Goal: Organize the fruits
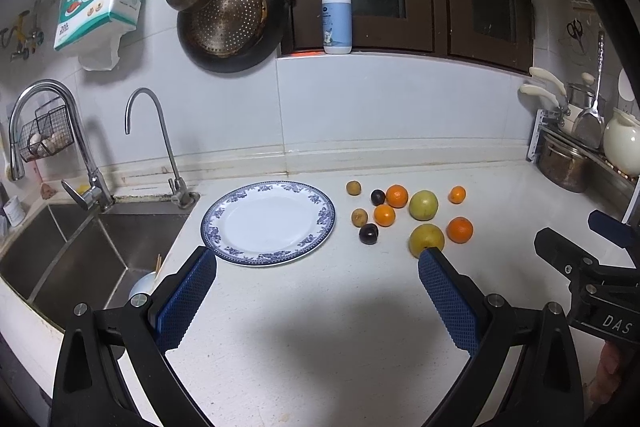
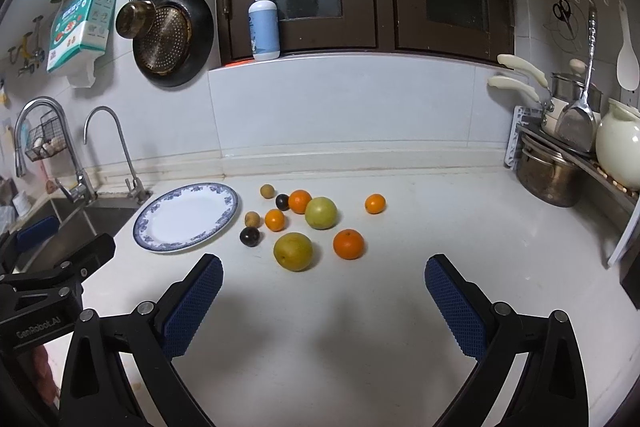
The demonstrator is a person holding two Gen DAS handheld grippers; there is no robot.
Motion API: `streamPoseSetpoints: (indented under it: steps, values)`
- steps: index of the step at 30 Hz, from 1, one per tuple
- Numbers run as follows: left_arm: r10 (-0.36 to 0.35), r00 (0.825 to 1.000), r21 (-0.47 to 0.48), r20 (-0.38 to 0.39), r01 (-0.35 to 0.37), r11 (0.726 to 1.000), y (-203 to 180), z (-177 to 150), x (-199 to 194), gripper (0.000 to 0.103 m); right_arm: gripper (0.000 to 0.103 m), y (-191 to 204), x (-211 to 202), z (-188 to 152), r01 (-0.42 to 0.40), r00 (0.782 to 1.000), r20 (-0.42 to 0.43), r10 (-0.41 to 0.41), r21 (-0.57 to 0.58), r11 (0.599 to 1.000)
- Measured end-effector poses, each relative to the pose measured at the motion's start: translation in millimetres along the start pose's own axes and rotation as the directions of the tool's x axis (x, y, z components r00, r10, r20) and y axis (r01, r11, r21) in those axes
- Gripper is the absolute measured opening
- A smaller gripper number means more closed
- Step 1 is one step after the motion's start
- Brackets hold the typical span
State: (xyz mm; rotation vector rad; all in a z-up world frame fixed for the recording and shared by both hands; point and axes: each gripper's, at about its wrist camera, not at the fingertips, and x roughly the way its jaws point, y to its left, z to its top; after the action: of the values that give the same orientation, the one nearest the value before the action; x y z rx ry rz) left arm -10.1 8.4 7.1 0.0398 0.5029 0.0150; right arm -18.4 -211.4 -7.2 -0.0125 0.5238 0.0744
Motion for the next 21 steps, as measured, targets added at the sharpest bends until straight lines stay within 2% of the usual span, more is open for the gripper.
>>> streamPoseSetpoints:
  steps: [21]
  values:
    - [0.001, 1.0, 0.0, 0.012, -0.001, 1.0, 1.0, -1.6, -8.6, 0.103, 0.102, 4.1, -8.8, -2.2, -0.004, 1.0, 0.02, 0.004, -0.005, 1.0]
